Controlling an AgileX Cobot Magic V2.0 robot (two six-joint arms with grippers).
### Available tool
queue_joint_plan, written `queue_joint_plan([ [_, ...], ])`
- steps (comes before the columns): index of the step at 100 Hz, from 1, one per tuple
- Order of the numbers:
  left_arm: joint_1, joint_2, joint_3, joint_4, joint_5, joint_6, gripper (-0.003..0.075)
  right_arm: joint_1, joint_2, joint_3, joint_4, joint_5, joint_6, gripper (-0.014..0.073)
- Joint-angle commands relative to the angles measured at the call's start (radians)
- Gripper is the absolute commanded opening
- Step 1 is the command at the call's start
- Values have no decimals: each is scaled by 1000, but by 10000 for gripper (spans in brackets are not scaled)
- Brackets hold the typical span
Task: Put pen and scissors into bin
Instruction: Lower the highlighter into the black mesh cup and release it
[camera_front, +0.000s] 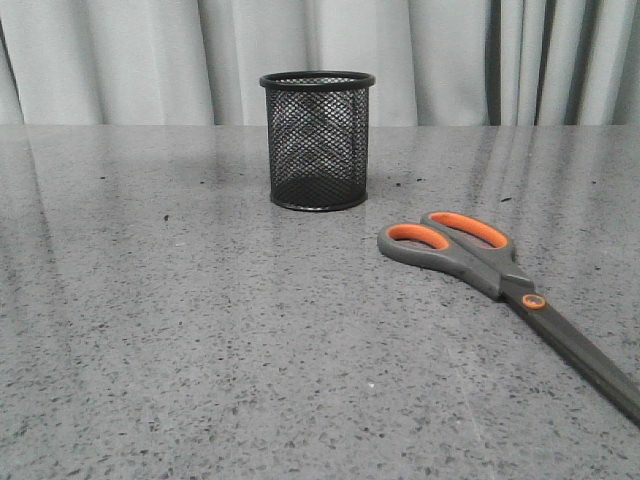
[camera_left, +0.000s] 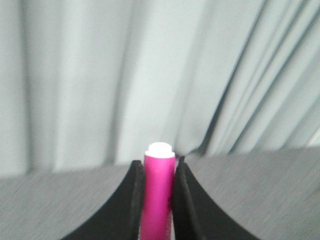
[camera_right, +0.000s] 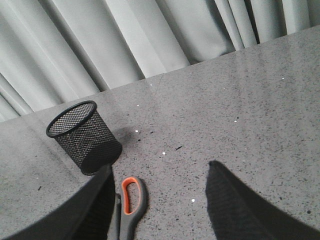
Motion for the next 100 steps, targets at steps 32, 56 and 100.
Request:
queue_joint_plan([
  [32,-201,133,-33,-14,-394,3,-19,-6,120,-34,-14,-123,-7,362],
  [56,-201,246,-33,-14,-394,1,-19,-6,127,-34,-21,-132,-7,362],
  [100,-201,292,10,-6,-453,1,-19,-6,127,-34,-29,-132,-7,362],
])
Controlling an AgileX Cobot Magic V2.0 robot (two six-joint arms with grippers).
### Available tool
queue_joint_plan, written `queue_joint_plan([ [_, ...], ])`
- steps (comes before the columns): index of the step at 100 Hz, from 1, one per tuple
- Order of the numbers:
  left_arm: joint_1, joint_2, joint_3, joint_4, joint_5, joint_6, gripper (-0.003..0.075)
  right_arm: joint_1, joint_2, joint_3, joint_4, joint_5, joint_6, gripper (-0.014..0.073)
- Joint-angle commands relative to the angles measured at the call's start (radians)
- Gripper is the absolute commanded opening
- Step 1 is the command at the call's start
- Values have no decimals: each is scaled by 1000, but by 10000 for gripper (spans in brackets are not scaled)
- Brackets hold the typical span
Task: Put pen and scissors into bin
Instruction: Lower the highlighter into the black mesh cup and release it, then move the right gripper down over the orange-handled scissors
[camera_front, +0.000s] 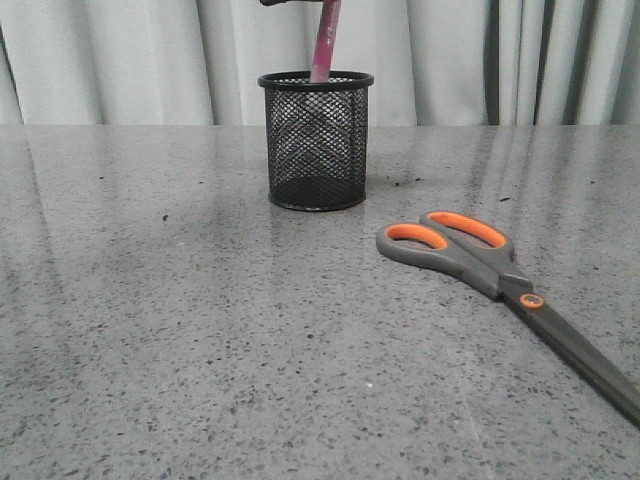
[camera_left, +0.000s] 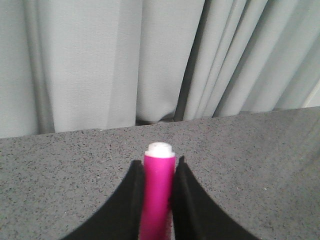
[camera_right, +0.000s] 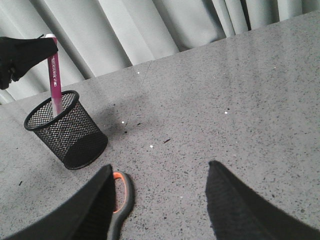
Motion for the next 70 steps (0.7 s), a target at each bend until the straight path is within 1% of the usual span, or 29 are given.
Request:
queue_joint_plan([
  [1,-7,-47,-21,3,-91,-3,-19,-6,14,-34,-13,-81,-7,362],
  [15,-7,-47,-21,51,-85,-3,-18,-6,14,-34,-13,-81,-7,362],
  [22,-7,-47,-21,59,-85,-3,11,-6,14,-34,-13,-81,-7,362],
  [27,-7,-47,-21,59,-85,-3,59,-6,14,-34,-13,-81,-7,362],
  [39,-7,-47,-21,62,-85,-3,227,-6,14,-34,-13,-81,-7,363],
  [46,-7,-59,-21,62,-82,-3,302,-6,14,-34,-13,-84,-7,363],
  [49,-7,-66,-21,62,-81,-3,321,-6,14,-34,-13,-89,-7,363],
  [53,-7,-81,-21,62,-81,-3,333,-6,14,-36,-13,-92,-7,363],
  [60,-7,-119,-21,74,-81,-2,334,-6,14,-53,-13,-90,-7,363],
  [65,-7,-155,-21,90,-74,-2,334,-6,14,-82,-13,-73,-7,363],
  [70,-7,-200,-21,104,-46,-2,334,-6,17,-123,-13,-52,-34,363],
])
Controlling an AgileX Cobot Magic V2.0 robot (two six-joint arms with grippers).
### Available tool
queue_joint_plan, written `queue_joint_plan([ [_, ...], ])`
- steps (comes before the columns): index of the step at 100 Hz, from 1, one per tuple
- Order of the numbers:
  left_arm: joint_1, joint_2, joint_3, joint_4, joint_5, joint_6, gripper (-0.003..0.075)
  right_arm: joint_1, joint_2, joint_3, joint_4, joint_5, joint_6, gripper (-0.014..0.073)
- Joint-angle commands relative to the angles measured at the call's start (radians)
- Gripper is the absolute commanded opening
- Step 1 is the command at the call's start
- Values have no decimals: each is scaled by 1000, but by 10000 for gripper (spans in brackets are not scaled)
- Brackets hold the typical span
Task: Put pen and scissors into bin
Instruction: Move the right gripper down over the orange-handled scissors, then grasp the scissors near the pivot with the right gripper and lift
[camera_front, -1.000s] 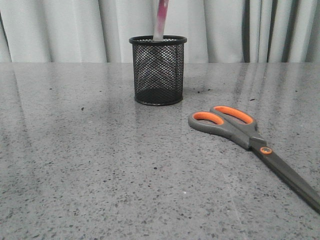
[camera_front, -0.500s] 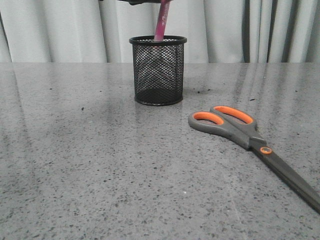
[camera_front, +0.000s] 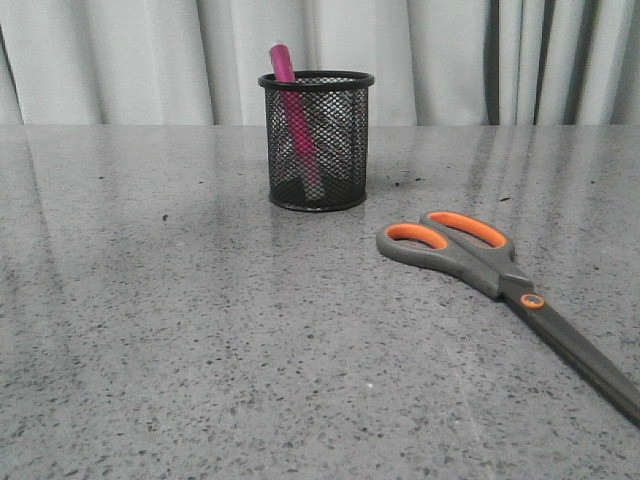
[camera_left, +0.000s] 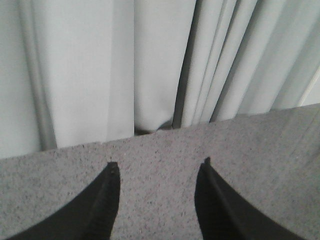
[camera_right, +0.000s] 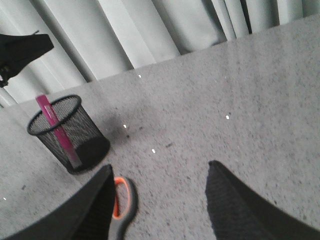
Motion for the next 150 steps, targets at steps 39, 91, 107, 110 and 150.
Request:
queue_joint_plan([
  [39,-40,-495,39,43,440,-2,334,136,399,-597,82,444,-404,363],
  [91,-124,-904,436,36,452,-3,322,394,862,-683,-65,676,-120,363],
  [107,-124,-945,452,36,458,-6,274,453,976,-734,-123,688,-50,363],
  [110,-124,-947,452,36,459,-6,270,464,993,-744,-143,693,-30,363],
  [150,-124,-951,452,9,542,-6,262,497,1134,-757,-239,727,89,365],
])
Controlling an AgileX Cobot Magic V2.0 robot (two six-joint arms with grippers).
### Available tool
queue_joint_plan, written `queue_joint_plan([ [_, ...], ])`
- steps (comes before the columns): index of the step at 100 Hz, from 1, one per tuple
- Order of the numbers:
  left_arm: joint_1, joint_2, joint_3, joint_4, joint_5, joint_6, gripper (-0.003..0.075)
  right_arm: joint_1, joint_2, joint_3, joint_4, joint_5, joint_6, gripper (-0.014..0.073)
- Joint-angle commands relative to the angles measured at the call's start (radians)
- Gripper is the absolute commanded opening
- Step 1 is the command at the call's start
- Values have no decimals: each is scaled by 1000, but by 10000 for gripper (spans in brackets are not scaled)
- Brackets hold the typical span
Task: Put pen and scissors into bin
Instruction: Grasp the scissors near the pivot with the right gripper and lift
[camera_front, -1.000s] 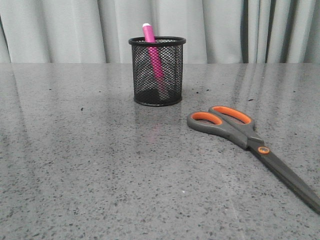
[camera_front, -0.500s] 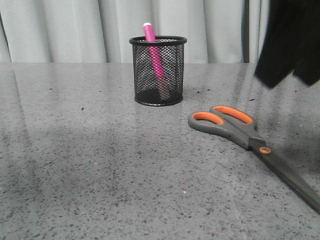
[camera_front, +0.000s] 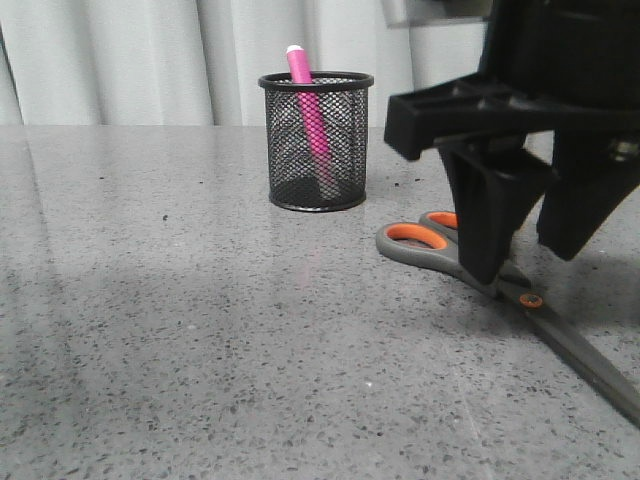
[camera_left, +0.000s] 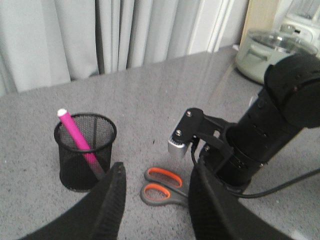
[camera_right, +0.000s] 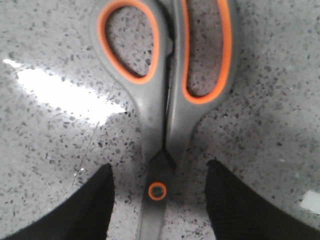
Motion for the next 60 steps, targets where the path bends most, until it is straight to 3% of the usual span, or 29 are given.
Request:
queue_joint_plan([
  [1,-9,-8,-25,-21,-52,-6,262,2,-4,-30,-20,-18,5,365],
  [43,-9,-8,-25,-23,-45,-6,262,2,121,-28,2,-6,7,346],
  [50,-9,-8,-25,-23,-40,-6,262,2,140,-28,13,7,7,253],
  [60,-9,-8,-25,-23,-31,-6,262,2,156,-28,14,16,7,44],
])
